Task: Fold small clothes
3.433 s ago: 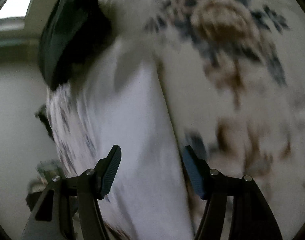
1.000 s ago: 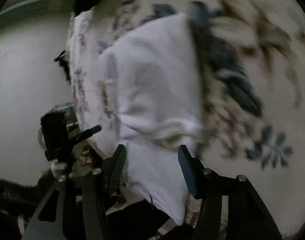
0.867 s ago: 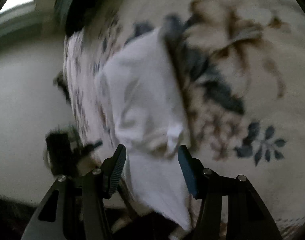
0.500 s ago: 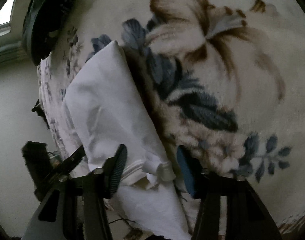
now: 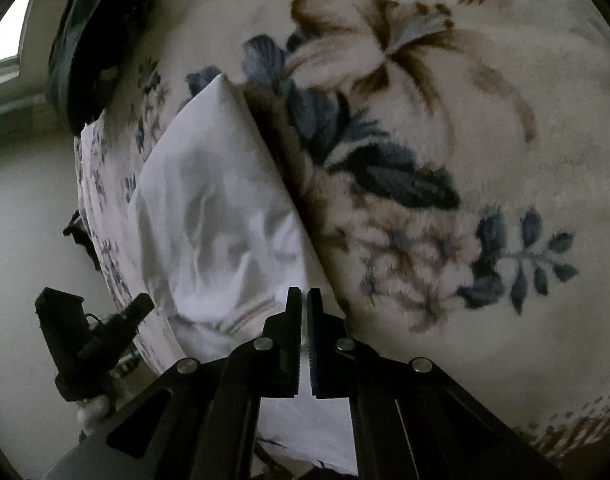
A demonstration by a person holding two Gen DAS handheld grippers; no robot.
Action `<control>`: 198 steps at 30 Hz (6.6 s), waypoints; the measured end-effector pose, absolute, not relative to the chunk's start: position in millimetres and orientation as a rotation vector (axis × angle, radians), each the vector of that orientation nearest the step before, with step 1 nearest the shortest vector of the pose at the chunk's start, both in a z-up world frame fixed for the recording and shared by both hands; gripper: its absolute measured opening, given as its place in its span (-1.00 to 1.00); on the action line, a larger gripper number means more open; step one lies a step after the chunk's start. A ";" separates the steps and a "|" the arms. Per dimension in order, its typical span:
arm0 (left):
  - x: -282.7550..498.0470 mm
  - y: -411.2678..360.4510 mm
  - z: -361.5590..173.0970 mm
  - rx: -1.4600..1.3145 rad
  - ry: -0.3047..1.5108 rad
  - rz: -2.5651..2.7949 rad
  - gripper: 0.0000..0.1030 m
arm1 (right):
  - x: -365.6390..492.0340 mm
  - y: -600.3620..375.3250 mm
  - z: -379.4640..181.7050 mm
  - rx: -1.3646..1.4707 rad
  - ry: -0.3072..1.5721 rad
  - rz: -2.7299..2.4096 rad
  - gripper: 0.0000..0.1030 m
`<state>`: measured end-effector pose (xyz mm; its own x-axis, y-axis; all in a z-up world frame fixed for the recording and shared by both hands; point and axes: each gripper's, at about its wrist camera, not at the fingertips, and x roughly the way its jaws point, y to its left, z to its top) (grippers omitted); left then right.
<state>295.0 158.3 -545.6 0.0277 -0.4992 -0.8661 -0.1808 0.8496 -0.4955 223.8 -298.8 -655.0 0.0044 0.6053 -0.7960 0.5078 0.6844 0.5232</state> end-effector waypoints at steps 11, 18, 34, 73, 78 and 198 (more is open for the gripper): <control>292.9 107.5 -564.8 -0.463 1.509 -0.323 -0.93 | 215.2 -291.7 -668.3 0.997 1.653 0.073 -0.14; 297.9 116.8 -538.1 -0.492 1.439 -0.340 -0.94 | 214.2 -285.4 -658.2 1.000 1.577 0.034 -0.90; 266.4 138.4 -543.5 -0.652 1.570 -0.240 -0.26 | 205.6 -274.3 -656.0 1.084 1.647 0.047 -0.30; 385.3 97.5 -595.7 -0.652 1.510 -0.349 -0.03 | 329.3 -248.8 -675.4 1.193 1.514 0.220 -0.11; 389.0 102.1 -598.4 -0.672 1.497 -0.374 -0.03 | 362.5 -254.5 -686.6 1.115 1.516 0.090 -0.11; 318.2 162.8 -582.9 -0.754 1.493 -0.378 -0.14 | 270.8 -289.2 -712.6 1.030 1.694 0.260 -0.16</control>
